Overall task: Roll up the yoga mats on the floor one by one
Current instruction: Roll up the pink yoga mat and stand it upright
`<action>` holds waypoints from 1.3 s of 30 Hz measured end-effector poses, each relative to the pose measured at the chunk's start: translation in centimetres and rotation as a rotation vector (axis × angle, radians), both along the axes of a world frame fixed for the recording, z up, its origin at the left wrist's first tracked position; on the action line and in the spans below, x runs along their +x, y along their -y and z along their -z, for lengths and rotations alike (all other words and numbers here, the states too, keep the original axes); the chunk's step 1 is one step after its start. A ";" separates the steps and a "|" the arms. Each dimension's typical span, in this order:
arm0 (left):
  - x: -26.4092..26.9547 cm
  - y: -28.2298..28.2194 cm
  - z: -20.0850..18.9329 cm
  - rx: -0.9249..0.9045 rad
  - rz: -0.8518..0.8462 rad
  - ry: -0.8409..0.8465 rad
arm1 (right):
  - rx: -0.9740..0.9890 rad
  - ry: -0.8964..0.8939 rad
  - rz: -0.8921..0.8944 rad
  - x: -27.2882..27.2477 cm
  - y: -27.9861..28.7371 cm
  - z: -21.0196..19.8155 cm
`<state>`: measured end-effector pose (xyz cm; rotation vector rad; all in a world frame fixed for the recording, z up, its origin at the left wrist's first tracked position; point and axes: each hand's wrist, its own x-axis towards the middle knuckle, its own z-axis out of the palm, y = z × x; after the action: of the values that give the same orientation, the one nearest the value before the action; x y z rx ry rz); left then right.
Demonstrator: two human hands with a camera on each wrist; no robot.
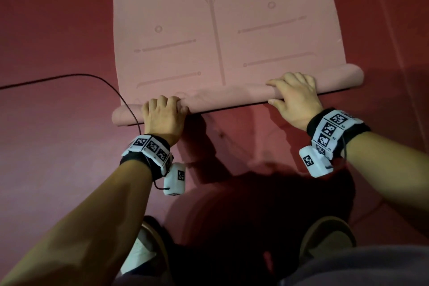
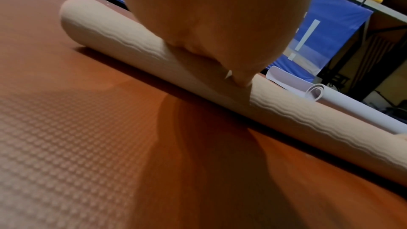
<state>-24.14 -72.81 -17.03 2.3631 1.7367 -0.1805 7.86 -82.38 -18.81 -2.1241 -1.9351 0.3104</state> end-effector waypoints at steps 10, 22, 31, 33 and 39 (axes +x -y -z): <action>-0.6 1.6 0.9 0.049 0.026 -0.031 | -0.033 0.020 0.015 -0.3 0.3 -0.1; -0.1 3.4 0.6 0.128 0.090 0.019 | -0.053 0.063 -0.035 -0.9 0.7 -0.1; -0.8 2.5 1.7 0.072 0.120 0.040 | -0.109 0.039 -0.055 -0.3 0.4 -0.1; -0.9 2.3 1.6 0.037 0.127 0.053 | -0.122 0.019 -0.053 -0.2 0.1 -0.3; -0.6 1.1 0.8 -0.056 0.115 0.056 | -0.177 -0.021 -0.047 0.0 -0.4 -0.6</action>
<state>-24.69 -73.89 -17.87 2.4049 1.5520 -0.1761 7.84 -82.01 -18.22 -2.1748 -2.0151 0.5300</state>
